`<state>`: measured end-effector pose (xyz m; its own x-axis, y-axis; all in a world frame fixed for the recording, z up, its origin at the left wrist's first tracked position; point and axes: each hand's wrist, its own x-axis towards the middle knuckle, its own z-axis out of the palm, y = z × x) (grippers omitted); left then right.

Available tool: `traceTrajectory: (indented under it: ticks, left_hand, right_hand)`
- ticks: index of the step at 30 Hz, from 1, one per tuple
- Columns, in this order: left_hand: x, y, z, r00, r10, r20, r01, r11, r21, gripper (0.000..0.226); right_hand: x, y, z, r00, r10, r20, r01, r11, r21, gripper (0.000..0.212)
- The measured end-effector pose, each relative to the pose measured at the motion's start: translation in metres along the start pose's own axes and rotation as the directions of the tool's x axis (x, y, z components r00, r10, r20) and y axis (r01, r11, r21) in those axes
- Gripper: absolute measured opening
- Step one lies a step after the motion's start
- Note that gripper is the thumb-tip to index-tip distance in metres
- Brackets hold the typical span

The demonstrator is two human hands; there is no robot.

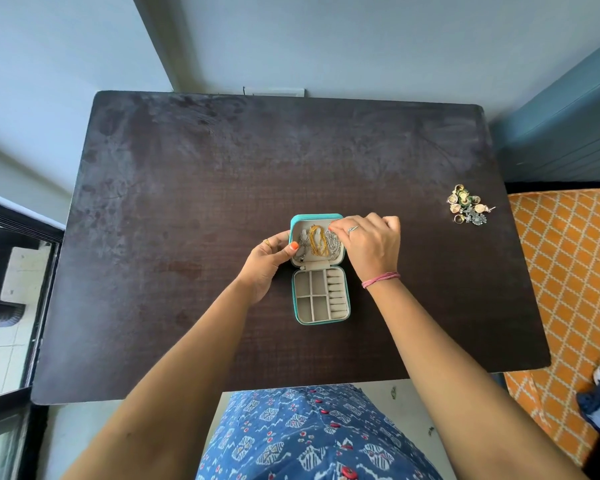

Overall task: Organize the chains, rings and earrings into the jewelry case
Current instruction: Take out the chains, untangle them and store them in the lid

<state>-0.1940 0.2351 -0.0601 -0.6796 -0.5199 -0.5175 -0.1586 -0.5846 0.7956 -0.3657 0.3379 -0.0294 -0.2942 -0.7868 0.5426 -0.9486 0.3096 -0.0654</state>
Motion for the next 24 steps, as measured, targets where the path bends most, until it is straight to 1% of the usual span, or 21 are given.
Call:
traceTrajectory:
  ticks: [2,5,7,9,11,12,15,17,21,22,23,24]
  left_hand:
    - [0.000,0.001,0.000,1.000,0.001,0.001,-0.001,1.000,0.005,0.027]
    - [-0.001,0.001,0.001,1.000,0.004,0.002,-0.004,1.000,0.012,0.027]
    - [-0.002,0.001,0.001,1.000,0.006,-0.003,-0.006,1.000,0.014,0.026]
    - [-0.002,0.002,0.002,1.000,0.003,-0.006,-0.003,1.000,0.016,0.027]
    - [-0.003,0.002,0.002,1.000,-0.001,-0.010,0.001,1.000,0.016,0.027]
    - [-0.003,0.002,0.002,1.000,-0.001,-0.013,0.002,1.000,0.017,0.026]
    - [-0.002,0.002,0.001,1.000,-0.007,-0.008,0.007,1.000,0.026,0.026]
    - [-0.002,0.002,0.002,1.000,-0.016,-0.011,0.016,0.999,0.032,0.026]
    - [-0.003,0.001,0.002,0.999,-0.019,-0.028,0.020,0.999,0.036,0.029]
    - [-0.003,0.001,0.003,1.000,-0.019,-0.025,0.020,0.999,0.041,0.030]
    - [-0.003,0.001,0.003,1.000,-0.021,-0.023,0.022,0.999,0.046,0.030]
    - [-0.003,0.000,0.003,0.999,-0.025,-0.023,0.026,0.999,0.045,0.030]
  right_hand:
    - [0.002,0.000,0.000,0.999,0.036,0.019,-0.036,0.999,0.002,0.008]
    - [0.007,0.000,0.000,0.990,0.128,0.066,-0.134,0.986,0.097,0.013]
    - [0.011,0.001,-0.002,0.962,0.218,0.166,-0.248,0.950,0.191,0.017]
    - [0.016,0.004,-0.004,0.904,0.291,0.314,-0.384,0.875,0.295,0.022]
    - [0.020,0.006,-0.007,0.827,0.349,0.441,-0.525,0.759,0.384,0.030]
    - [0.022,0.006,-0.009,0.776,0.382,0.501,-0.602,0.683,0.413,0.035]
    - [0.026,0.005,-0.009,0.570,0.452,0.686,-0.818,0.389,0.424,0.043]
    - [0.027,0.005,-0.007,0.459,0.450,0.766,-0.888,0.209,0.410,0.043]
    - [0.028,0.002,-0.007,0.325,0.381,0.866,-0.921,-0.081,0.381,0.042]
    - [0.028,0.001,-0.008,0.304,0.367,0.879,-0.918,-0.133,0.373,0.042]
    - [0.028,0.001,-0.008,0.295,0.360,0.885,-0.917,-0.155,0.369,0.041]
    - [0.027,0.001,-0.008,0.297,0.357,0.886,-0.916,-0.154,0.369,0.040]
